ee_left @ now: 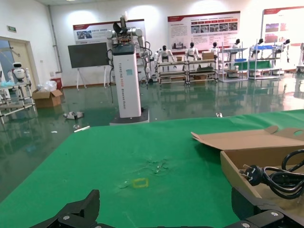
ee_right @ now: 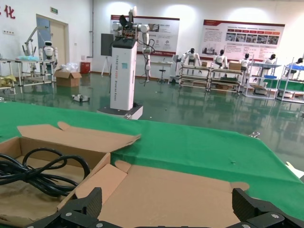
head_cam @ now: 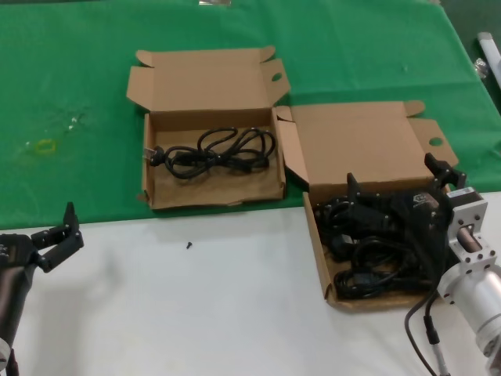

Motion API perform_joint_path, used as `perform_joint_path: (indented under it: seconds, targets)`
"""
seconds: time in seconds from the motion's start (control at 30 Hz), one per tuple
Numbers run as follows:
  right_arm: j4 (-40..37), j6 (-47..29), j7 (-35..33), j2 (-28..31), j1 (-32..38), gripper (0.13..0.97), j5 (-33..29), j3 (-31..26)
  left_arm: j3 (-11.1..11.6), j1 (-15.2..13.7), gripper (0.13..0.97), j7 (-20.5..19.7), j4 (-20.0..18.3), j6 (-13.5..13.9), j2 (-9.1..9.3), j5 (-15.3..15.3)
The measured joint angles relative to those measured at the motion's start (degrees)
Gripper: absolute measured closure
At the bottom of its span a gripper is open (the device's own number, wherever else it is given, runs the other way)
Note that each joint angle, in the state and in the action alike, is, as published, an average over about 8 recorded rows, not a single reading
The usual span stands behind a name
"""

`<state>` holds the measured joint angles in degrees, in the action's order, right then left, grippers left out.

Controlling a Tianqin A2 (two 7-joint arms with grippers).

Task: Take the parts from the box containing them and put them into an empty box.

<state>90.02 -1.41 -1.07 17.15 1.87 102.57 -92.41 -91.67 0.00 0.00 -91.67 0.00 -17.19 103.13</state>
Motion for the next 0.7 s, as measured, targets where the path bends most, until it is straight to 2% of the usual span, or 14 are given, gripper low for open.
perform_joint_path:
  seconds: [0.7]
  targets:
    - [0.0,0.0,0.0,0.0,0.0,0.129,0.0,0.0,0.0,0.0,0.132,0.0,0.0,0.0,0.0,0.0]
